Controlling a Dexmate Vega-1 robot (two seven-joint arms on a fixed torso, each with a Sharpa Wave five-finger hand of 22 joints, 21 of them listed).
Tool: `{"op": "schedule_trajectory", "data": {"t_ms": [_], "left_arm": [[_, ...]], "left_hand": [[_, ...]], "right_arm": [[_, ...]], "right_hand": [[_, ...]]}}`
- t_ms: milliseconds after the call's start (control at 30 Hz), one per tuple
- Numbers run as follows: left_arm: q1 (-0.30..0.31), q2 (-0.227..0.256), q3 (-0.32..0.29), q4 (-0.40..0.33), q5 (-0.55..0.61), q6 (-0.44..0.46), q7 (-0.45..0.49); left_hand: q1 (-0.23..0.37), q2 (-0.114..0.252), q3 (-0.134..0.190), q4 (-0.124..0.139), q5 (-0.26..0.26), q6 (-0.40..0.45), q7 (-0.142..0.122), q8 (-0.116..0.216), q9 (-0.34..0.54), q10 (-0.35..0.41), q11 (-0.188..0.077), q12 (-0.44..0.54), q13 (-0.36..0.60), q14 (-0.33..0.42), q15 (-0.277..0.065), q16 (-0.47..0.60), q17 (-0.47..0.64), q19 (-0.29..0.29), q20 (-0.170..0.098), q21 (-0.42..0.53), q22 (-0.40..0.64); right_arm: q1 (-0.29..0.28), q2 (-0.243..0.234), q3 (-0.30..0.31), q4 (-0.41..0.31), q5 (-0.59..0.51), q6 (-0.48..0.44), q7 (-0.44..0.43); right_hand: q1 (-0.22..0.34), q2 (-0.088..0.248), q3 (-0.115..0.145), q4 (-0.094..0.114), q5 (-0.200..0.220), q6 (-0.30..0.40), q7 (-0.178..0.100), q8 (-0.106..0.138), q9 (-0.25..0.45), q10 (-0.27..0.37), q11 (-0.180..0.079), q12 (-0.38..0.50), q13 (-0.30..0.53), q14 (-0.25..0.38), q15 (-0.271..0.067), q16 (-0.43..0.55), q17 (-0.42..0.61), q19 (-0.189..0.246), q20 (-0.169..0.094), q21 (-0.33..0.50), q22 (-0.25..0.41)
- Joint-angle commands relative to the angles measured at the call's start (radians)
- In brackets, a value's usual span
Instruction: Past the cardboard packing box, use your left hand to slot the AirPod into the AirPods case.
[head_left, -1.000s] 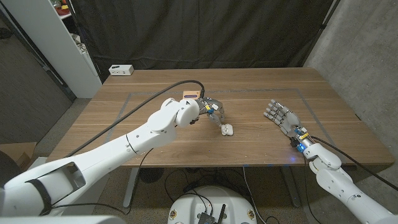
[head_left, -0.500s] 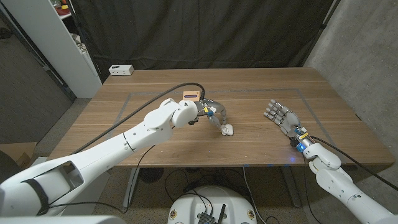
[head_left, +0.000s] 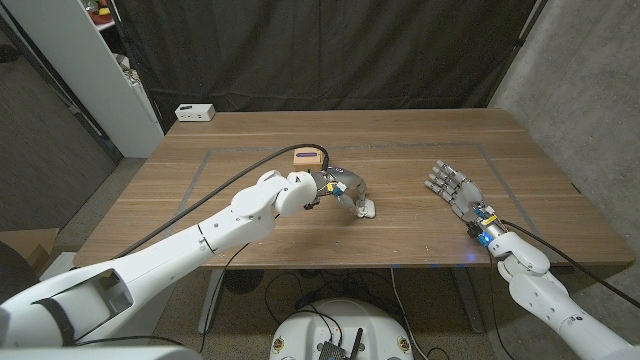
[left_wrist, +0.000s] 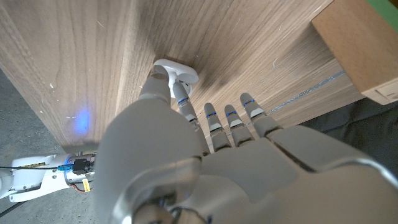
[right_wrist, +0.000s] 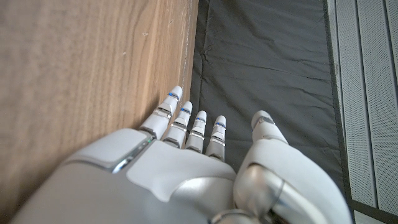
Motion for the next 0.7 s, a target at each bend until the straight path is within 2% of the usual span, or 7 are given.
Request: {"op": "schedule_trajectory", "data": {"t_ms": [33,167,367,533,700], "left_arm": [[0.028,-0.013,0.006,0.021,0.048,0.001,0.053],[0.032,-0.020,0.006,0.030,0.055,0.000,0.069],[0.037,-0.026,0.005,0.043,0.050,-0.008,0.088],[0.041,-0.032,0.004,0.053,0.041,-0.010,0.099],[0.045,-0.035,0.002,0.058,0.026,-0.010,0.105]], "left_hand": [[0.021,0.005,0.005,-0.002,0.003,0.023,0.004,0.015,0.010,0.011,-0.001,0.007,0.003,0.009,-0.090,0.008,-0.001,0.006,-0.001,0.000,0.002],[0.028,0.011,0.008,-0.001,0.003,0.021,0.007,0.018,0.016,0.015,0.000,0.009,0.004,0.011,-0.089,0.008,-0.001,0.009,0.000,0.002,0.002],[0.050,0.024,0.016,-0.003,0.002,0.047,0.011,0.040,0.035,0.020,0.004,0.011,0.007,0.016,-0.089,0.009,-0.001,0.013,0.006,0.004,0.003],[0.061,0.025,0.017,-0.003,-0.001,0.069,0.010,0.061,0.052,0.026,0.001,0.013,0.010,0.024,-0.091,0.011,-0.001,0.017,0.003,0.007,0.004],[0.064,0.023,0.015,-0.001,-0.002,0.070,0.009,0.069,0.062,0.030,-0.001,0.015,0.012,0.026,-0.094,0.011,-0.001,0.017,0.001,0.007,0.004]], "right_arm": [[-0.016,0.003,0.007,-0.004,0.010,0.002,-0.005],[-0.019,0.003,0.007,-0.004,0.008,0.005,-0.005],[-0.020,0.008,0.008,-0.002,0.011,0.009,-0.003],[-0.018,0.009,0.007,0.002,0.008,0.013,0.000],[-0.017,0.007,0.006,-0.001,0.007,0.009,-0.002]], "right_hand": [[-0.008,-0.005,0.004,-0.003,0.001,0.002,0.006,0.006,0.004,0.005,-0.001,0.005,0.003,0.000,-0.075,0.007,0.006,-0.001,0.005,0.004,0.004],[-0.008,-0.005,0.004,-0.004,0.001,0.002,0.006,0.005,0.004,0.004,-0.002,0.004,0.003,0.001,-0.075,0.007,0.006,-0.001,0.005,0.004,0.004],[-0.011,-0.006,0.003,-0.002,0.001,0.002,0.004,0.005,0.004,0.004,-0.001,0.004,0.003,0.001,-0.073,0.007,0.006,-0.001,0.005,0.004,0.004],[-0.015,-0.006,0.003,0.000,0.000,0.002,0.004,0.005,0.004,0.005,0.000,0.005,0.003,0.000,-0.074,0.007,0.006,-0.001,0.005,0.004,0.004],[-0.020,-0.005,0.003,0.004,0.000,0.003,0.004,0.005,0.004,0.005,0.000,0.004,0.003,0.001,-0.073,0.007,0.006,-0.001,0.005,0.004,0.004]]}}
